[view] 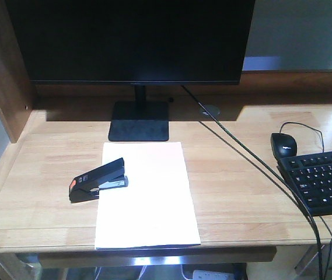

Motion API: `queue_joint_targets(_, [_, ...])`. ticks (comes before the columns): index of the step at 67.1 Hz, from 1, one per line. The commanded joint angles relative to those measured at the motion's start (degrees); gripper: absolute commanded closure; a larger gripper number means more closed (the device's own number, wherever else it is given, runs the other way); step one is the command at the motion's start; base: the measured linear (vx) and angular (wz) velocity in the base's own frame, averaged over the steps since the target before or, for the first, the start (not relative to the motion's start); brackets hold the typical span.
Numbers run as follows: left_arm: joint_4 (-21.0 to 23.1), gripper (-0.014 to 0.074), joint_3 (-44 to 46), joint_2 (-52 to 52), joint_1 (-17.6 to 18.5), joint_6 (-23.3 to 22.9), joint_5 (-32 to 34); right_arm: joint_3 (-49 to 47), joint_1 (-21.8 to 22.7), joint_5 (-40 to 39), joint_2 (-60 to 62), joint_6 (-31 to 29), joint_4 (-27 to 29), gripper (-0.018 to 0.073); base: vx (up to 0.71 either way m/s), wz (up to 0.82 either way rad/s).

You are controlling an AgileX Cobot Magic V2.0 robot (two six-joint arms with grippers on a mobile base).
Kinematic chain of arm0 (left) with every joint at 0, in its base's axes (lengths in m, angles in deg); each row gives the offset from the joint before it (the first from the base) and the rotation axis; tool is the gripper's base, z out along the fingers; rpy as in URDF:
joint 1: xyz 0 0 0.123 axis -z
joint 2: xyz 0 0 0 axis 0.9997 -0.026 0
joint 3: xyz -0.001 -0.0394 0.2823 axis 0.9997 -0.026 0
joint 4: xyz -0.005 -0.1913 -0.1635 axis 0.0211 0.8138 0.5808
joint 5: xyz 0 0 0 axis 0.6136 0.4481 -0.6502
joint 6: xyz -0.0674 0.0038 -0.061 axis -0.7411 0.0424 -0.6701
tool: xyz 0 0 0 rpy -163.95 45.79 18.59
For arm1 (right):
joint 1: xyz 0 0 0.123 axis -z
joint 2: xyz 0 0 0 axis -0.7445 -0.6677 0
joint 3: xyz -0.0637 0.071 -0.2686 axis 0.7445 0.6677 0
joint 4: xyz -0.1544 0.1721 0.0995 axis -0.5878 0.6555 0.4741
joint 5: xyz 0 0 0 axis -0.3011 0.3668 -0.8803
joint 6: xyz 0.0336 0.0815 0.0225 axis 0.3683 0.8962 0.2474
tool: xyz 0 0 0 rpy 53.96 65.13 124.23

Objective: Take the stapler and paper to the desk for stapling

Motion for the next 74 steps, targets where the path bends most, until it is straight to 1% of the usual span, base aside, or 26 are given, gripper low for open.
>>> queue_joint_targets(1, [0.0, 0.0603, -1.5, 0.9, 0.4, 0.0, 3.9, -1.5, 0.3, 3.9, -0.7, -11.4, 10.8, 0.0568, 0.0, 0.0])
queue_joint_targets(3, [0.0, 0.0603, -1.5, 0.9, 0.4, 0.0, 3.9, -1.5, 0.3, 4.5, -0.7, -16.7, 15.4, 0.0568, 0.0, 0.0])
queue_joint_targets(4, [0.0, 0.0603, -1.5, 0.9, 0.4, 0.0, 3.9, -1.5, 0.3, 4.8, -0.7, -21.1, 19.2, 0.0568, 0.0, 0.0])
queue_joint_targets(6, [0.0, 0.0603, -1.5, 0.9, 0.4, 0.0, 3.9, -1.7, 0.3, 5.4, -0.7, -27.5, 24.7, 0.0568, 0.0, 0.0])
queue_joint_targets(7, [0.0, 0.0603, -1.5, 0.9, 0.4, 0.0, 3.9, -1.7, 0.3, 5.8, -0.7, -30.8, 29.1, 0.0568, 0.0, 0.0])
queue_joint_targets(8, [0.0, 0.0603, -1.5, 0.9, 0.4, 0.0, 3.9, -1.8, 0.3, 6.1, -0.7, -35.9, 32.1, 0.0568, 0.0, 0.0])
queue_joint_targets(13, [0.0, 0.0603, -1.5, 0.9, 0.4, 0.0, 3.9, -2.3, 0.3, 8.1, -0.7, -53.1, 46.8, 0.0568, 0.0, 0.0])
queue_joint_targets(14, [0.0, 0.0603, -1.5, 0.9, 0.4, 0.0, 3.9, -2.4, 0.3, 8.6, -0.7, -58.0, 51.0, 0.0568, 0.0, 0.0])
queue_joint_targets(15, [0.0, 0.0603, -1.5, 0.9, 0.4, 0.0, 3.9, -2.6, 0.3, 9.0, -0.7, -61.2, 53.6, 0.0568, 0.0, 0.0])
queue_joint_targets(18, [0.0, 0.0603, -1.5, 0.9, 0.4, 0.0, 3.9, -3.1, 0.3, 10.7, -0.7, -69.8, 60.6, 0.0568, 0.0, 0.0])
queue_joint_targets(21, [0.0, 0.0603, -1.5, 0.9, 0.4, 0.0, 3.9, -3.6, 0.3, 12.0, -0.7, -77.1, 66.4, 0.0568, 0.0, 0.0])
queue_joint_targets(23, [0.0, 0.0603, -1.5, 0.9, 0.4, 0.0, 3.9, -4.0, 0.3, 12.6, -0.7, -79.9, 68.7, 0.0568, 0.0, 0.0])
queue_joint_targets(26, [0.0, 0.0603, -1.5, 0.9, 0.4, 0.0, 3.9, -4.3, 0.3, 13.6, -0.7, -82.1, 71.1, 0.0568, 0.0, 0.0])
queue_joint_targets(28, [0.0, 0.0603, -1.5, 0.9, 0.4, 0.0, 3.9, -4.5, 0.3, 14.0, -0.7, -82.3, 71.5, 0.0568, 0.0, 0.0])
queue_joint_targets(39, [0.0, 0.0603, -1.5, 0.9, 0.4, 0.0, 3.9, -4.4, 0.5, 13.8, -0.7, -80.8, 70.0, 0.0568, 0.0, 0.0])
queue_joint_targets(44, [0.0, 0.0603, -1.5, 0.8, 0.4, 0.0, 3.9, -4.1, 2.4, 13.1, -0.7, -80.8, 70.8, 0.0568, 0.0, 0.0])
queue_joint_targets(48, [0.0, 0.0603, -1.5, 0.8, 0.4, 0.0, 3.9, -4.1, 5.4, 13.1, -0.7, -82.0, 74.1, 0.0568, 0.0, 0.0])
queue_joint_targets(51, [0.0, 0.0603, -1.5, 0.8, 0.4, 0.0, 3.9, -4.1, 7.6, 12.9, -0.7, -84.8, 77.4, 0.0568, 0.0, 0.0])
queue_joint_targets(52, [0.0, 0.0603, -1.5, 0.8, 0.4, 0.0, 3.9, -4.1, 8.3, 12.9, -0.7, -86.0, 79.4, 0.0568, 0.0, 0.0])
queue_joint_targets(57, [0.0, 0.0603, -1.5, 0.8, 0.4, 0.0, 3.9, -3.9, 12.0, 12.7, -0.7, -95.2, 87.5, 0.0568, 0.0, 0.0])
queue_joint_targets(60, [0.0, 0.0603, -1.5, 0.8, 0.4, 0.0, 3.9, -3.4, 13.7, 11.9, -0.7, -102.0, 93.1, 0.0568, 0.0, 0.0])
queue_joint_targets(63, [0.0, 0.0603, -1.5, 0.8, 0.4, 0.0, 3.9, -2.6, 15.2, 10.7, -0.3, -105.8, 96.8, 0.0568, 0.0, 0.0])
queue_joint_targets(65, [0.0, 0.0603, -1.5, 0.8, 0.4, 0.0, 3.9, -2.0, 15.7, 9.8, 0.2, -107.1, 98.2, 0.0568, 0.0, 0.0])
queue_joint_targets(67, [0.0, 0.0603, -1.5, 0.8, 0.4, 0.0, 3.9, -1.0, 15.8, 8.9, 1.0, -107.1, 98.5, 0.0568, 0.0, 0.0])
queue_joint_targets(74, [0.0, 0.0603, -1.5, 0.8, 0.4, 0.0, 3.9, 1.7, 15.6, 5.5, 1.3, -103.5, 95.6, 0.0568, 0.0, 0.0])
